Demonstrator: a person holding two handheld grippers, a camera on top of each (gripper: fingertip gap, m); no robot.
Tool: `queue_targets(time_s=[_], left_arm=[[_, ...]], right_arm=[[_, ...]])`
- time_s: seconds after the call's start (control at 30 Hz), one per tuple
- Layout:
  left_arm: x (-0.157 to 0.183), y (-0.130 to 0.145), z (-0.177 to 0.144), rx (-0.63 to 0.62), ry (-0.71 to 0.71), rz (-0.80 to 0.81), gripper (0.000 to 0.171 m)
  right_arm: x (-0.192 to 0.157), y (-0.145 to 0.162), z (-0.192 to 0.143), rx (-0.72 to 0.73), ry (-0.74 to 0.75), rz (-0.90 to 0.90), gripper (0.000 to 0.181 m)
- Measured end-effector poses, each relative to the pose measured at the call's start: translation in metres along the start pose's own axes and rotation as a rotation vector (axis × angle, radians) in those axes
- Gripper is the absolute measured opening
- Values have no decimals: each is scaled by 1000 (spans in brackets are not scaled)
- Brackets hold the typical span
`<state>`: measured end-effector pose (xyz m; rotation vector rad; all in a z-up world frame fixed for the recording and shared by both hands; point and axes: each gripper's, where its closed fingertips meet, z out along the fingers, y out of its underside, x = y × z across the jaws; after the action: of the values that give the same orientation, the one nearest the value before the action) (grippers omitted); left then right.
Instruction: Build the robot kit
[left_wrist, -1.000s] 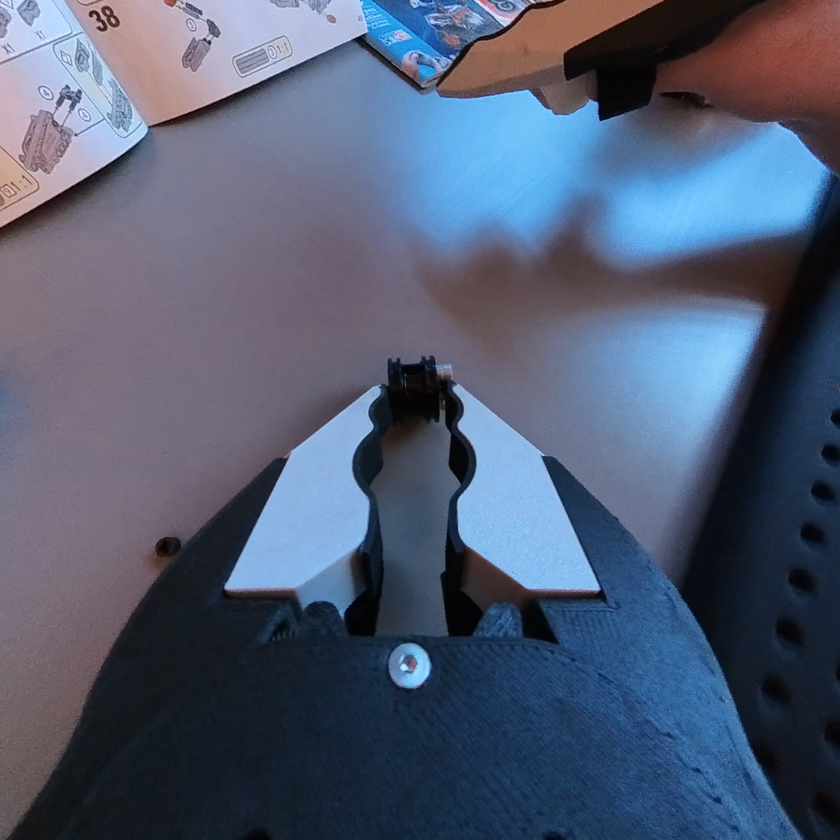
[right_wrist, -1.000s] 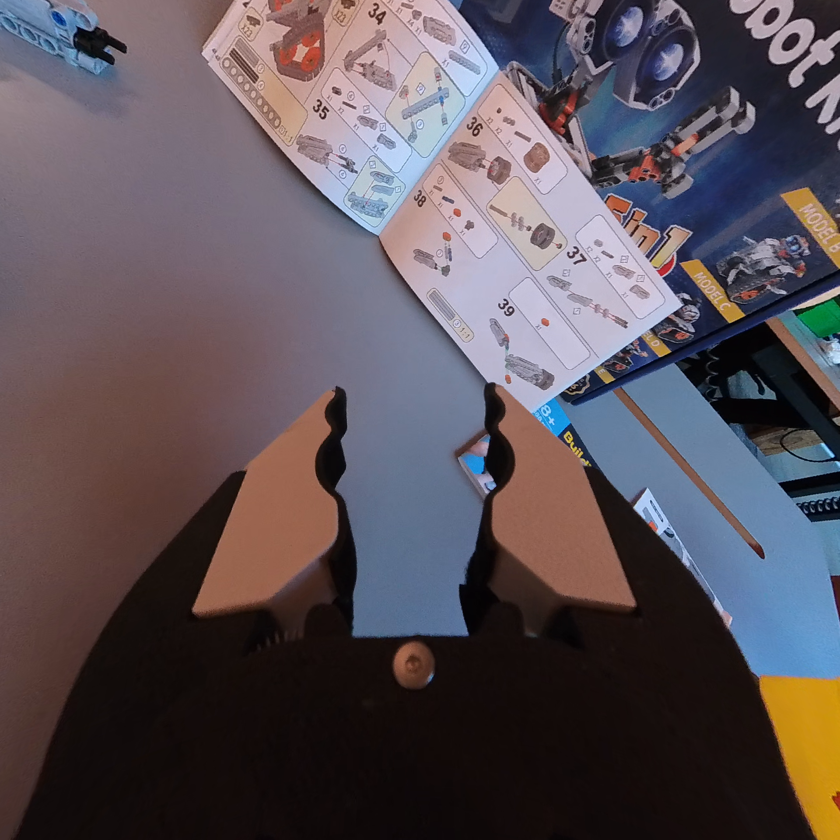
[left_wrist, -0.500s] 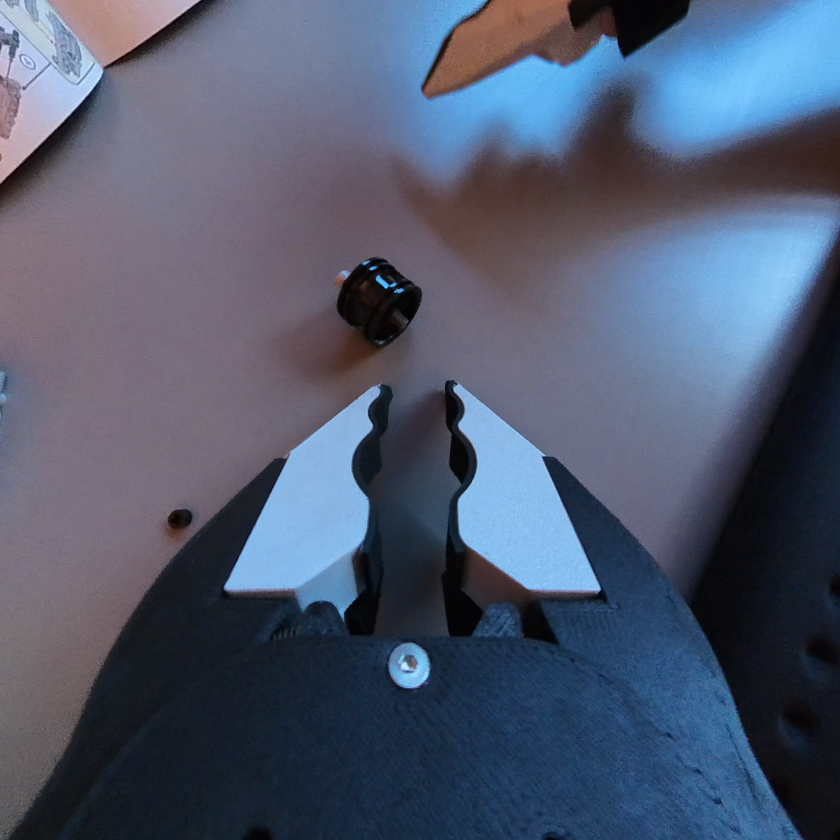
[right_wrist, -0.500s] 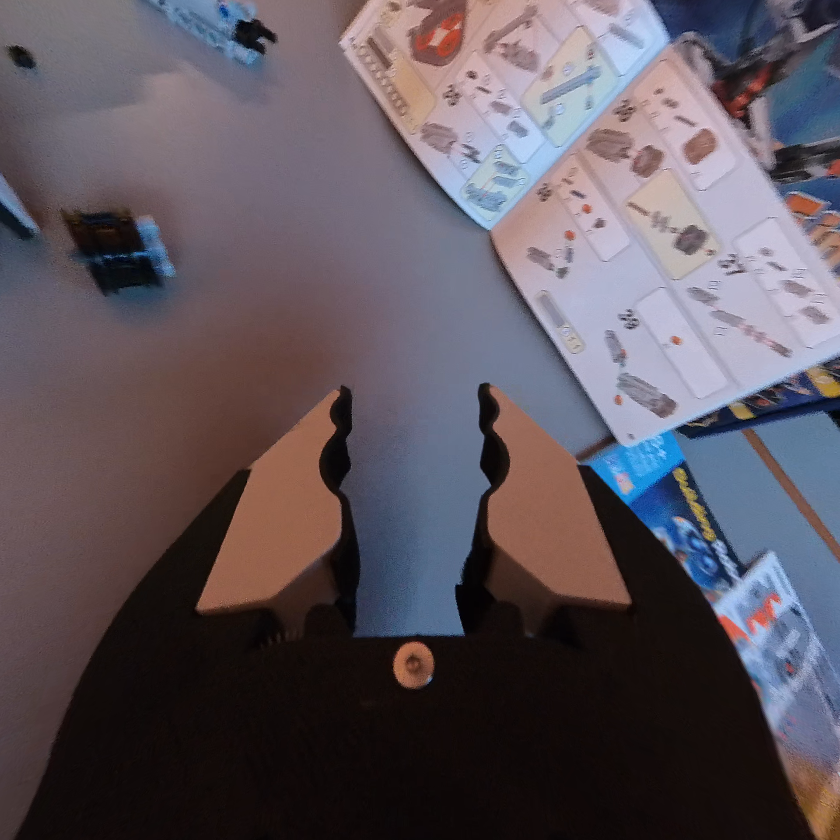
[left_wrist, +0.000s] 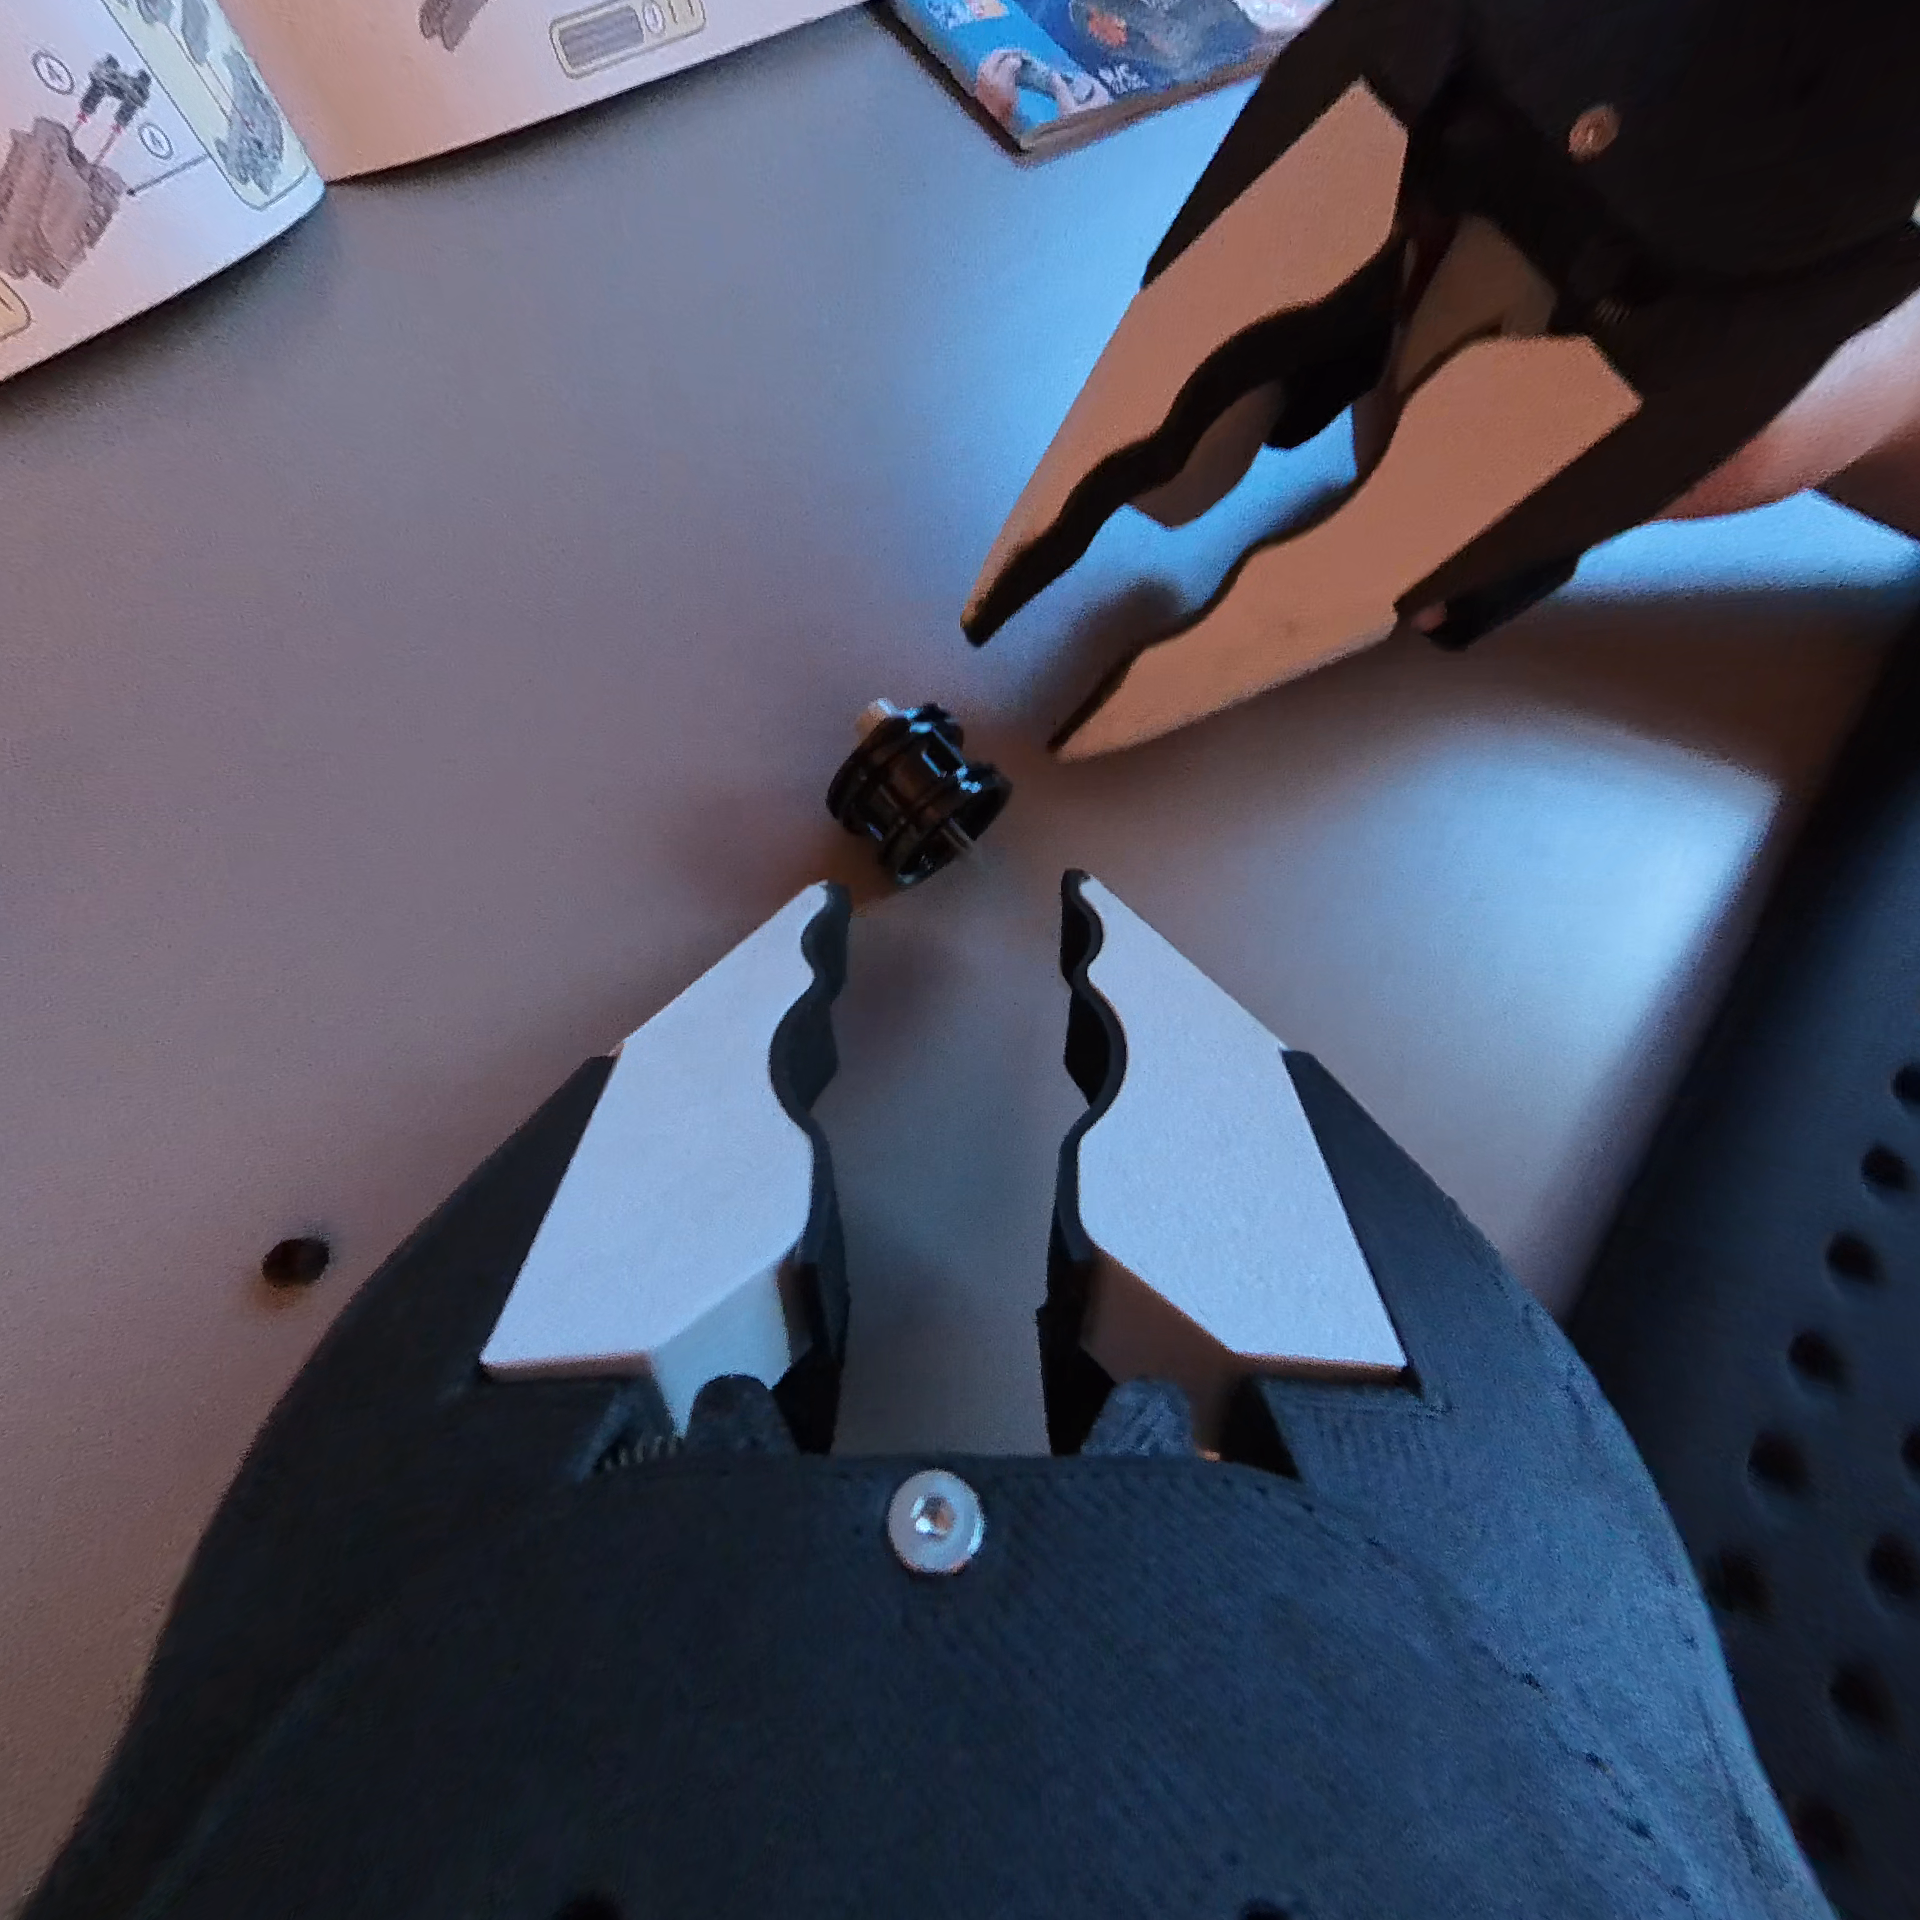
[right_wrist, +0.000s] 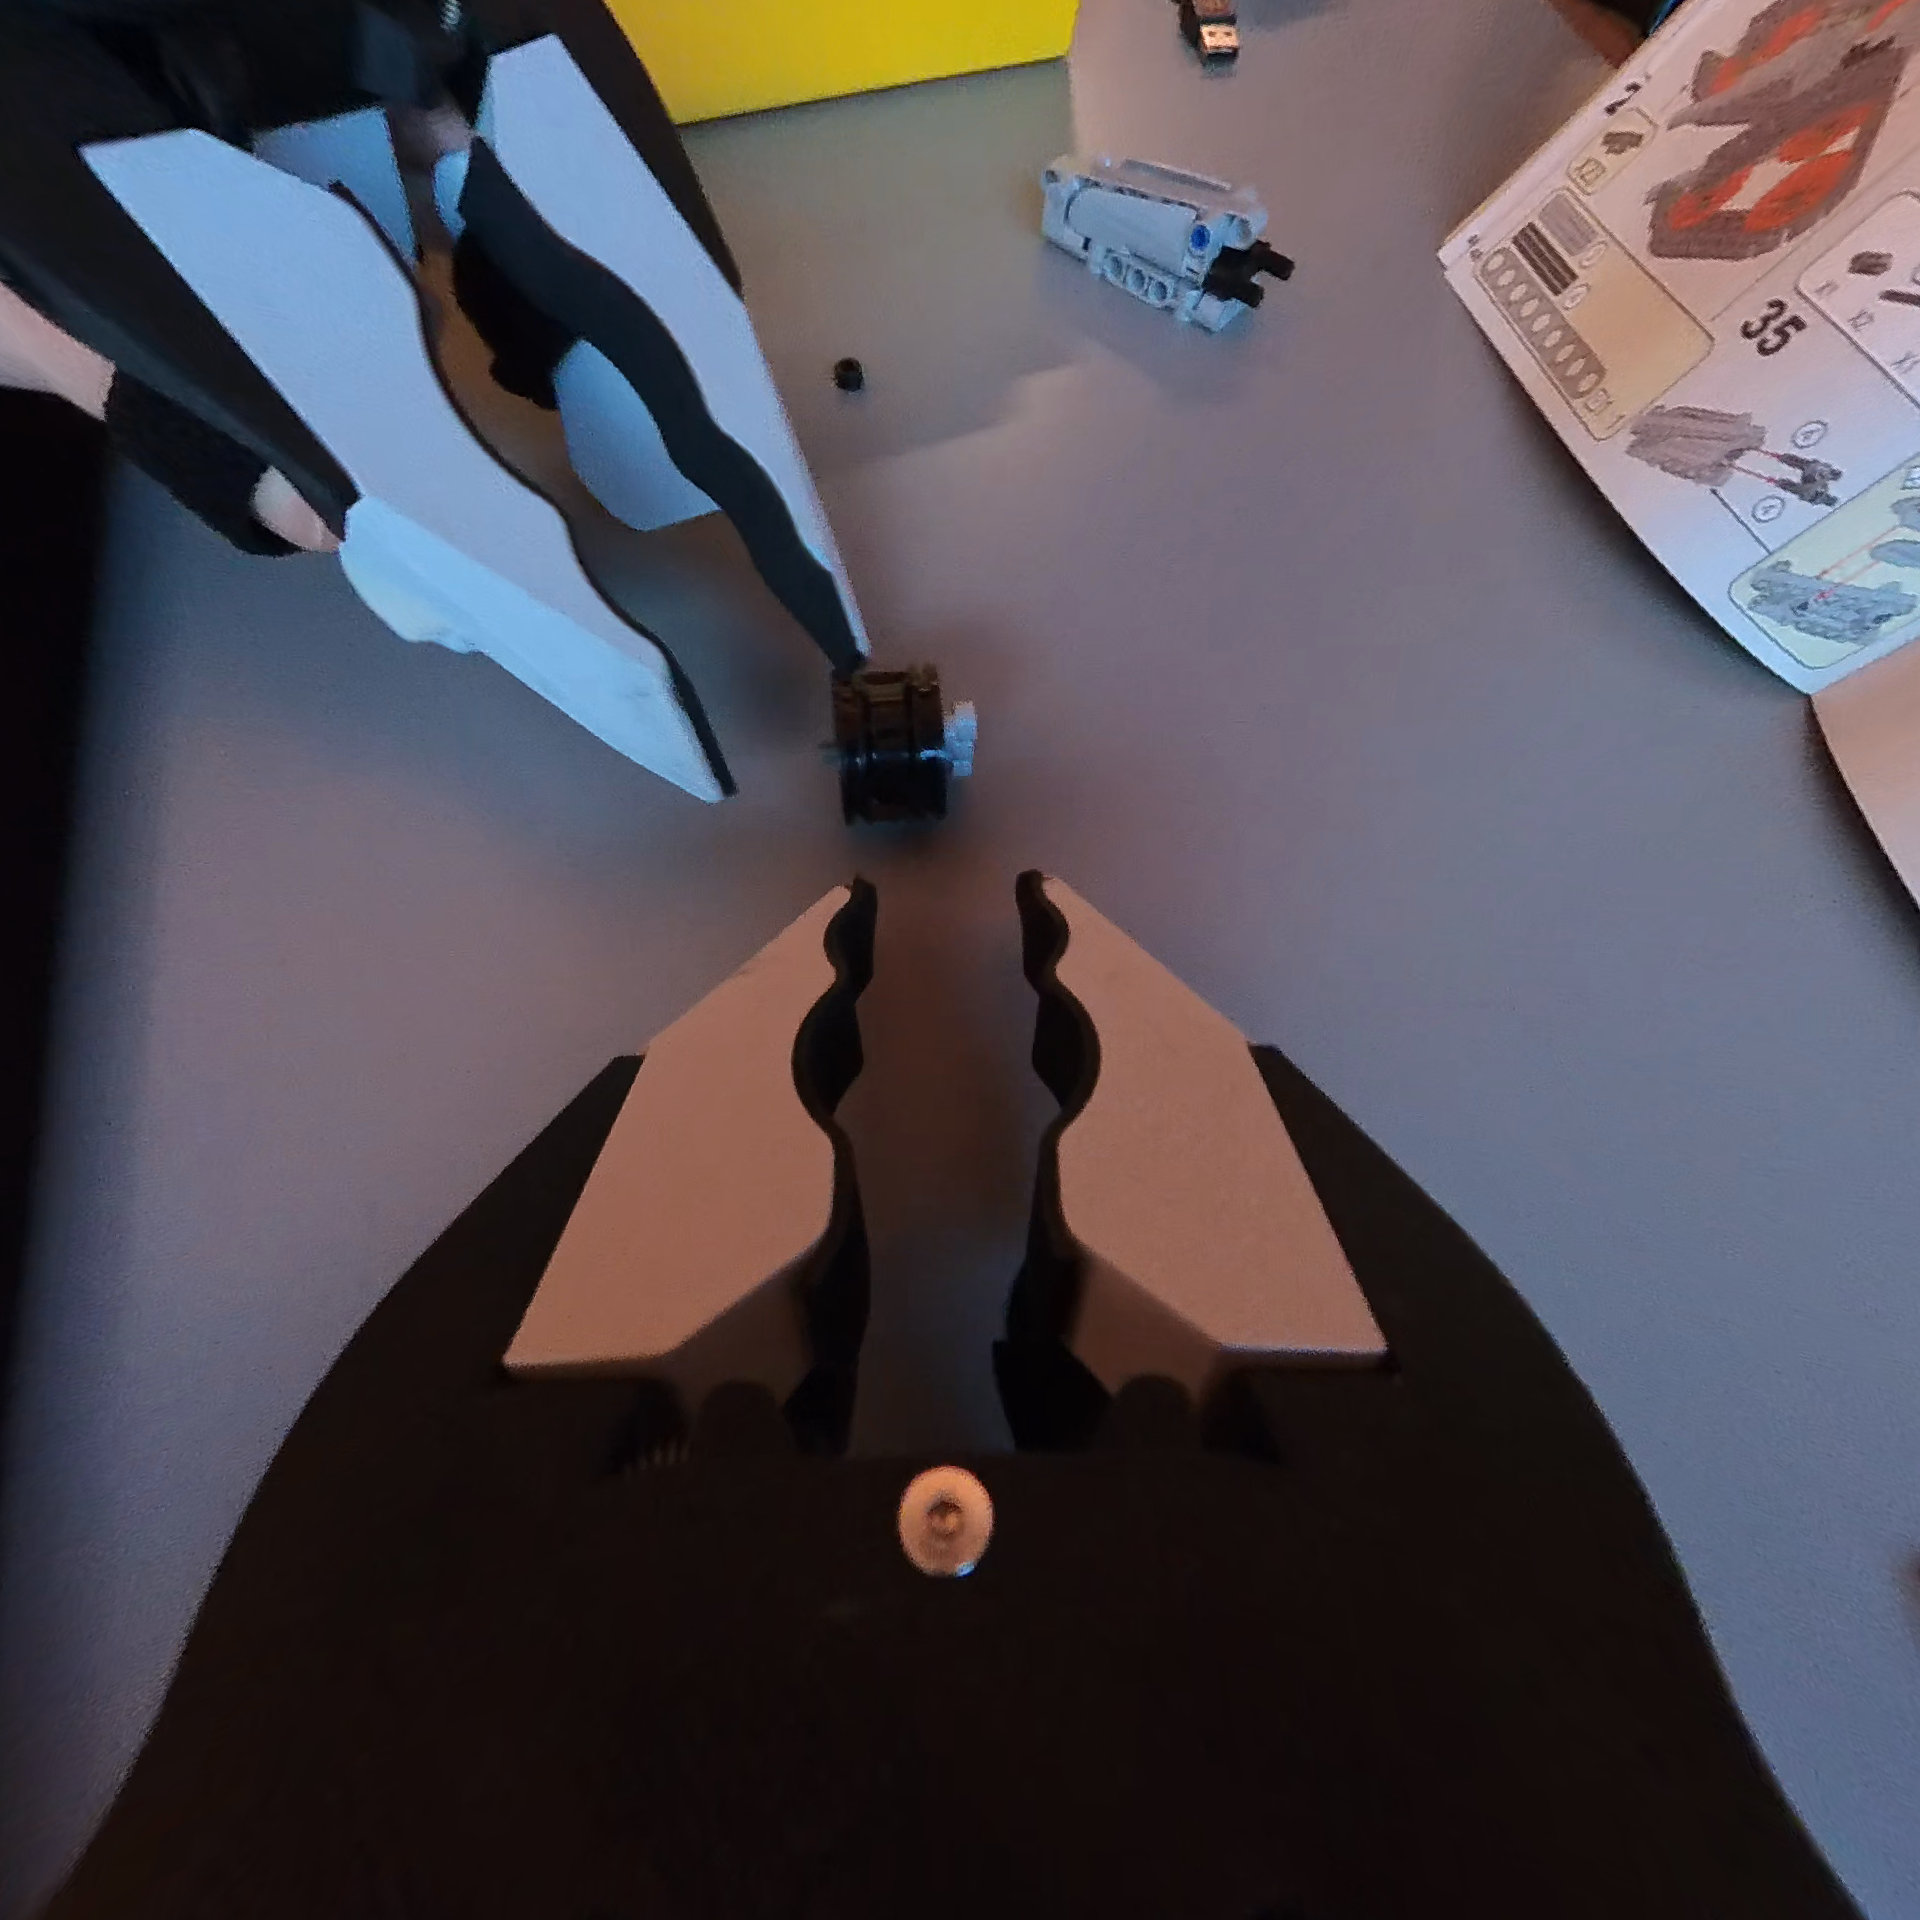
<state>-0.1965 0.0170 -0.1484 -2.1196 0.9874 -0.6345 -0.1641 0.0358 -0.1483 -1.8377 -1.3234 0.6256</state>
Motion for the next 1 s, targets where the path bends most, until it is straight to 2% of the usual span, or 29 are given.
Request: queue_targets(time_s=[0.2, 0.33, 0.47, 0.57, 0.73, 0.87, 1.0], left_arm=[[-4, -9, 10, 8, -17, -34, 38], [-10, -2, 14, -28, -36, -14, 31], [-11, 0, 7, 5, 10, -101, 24], [-15, 1, 1, 21, 22, -126, 25], [-10, 5, 1, 0, 53, -113, 33], [-9, 6, 2, -12, 49, -94, 33], [-10, 7, 0, -18, 51, -85, 33]], right_arm=[[-4, 1, 1, -12, -10, -20, 28], [-6, 4, 0, -20, -14, -28, 28], [-6, 4, -2, -12, -24, -33, 28], [-8, 0, -2, 6, -29, -72, 33], [-9, -4, 2, 16, 21, -266, 50], [-4, -15, 7, 22, 173, -586, 56], [-8, -27, 12, 35, 242, -793, 63]])
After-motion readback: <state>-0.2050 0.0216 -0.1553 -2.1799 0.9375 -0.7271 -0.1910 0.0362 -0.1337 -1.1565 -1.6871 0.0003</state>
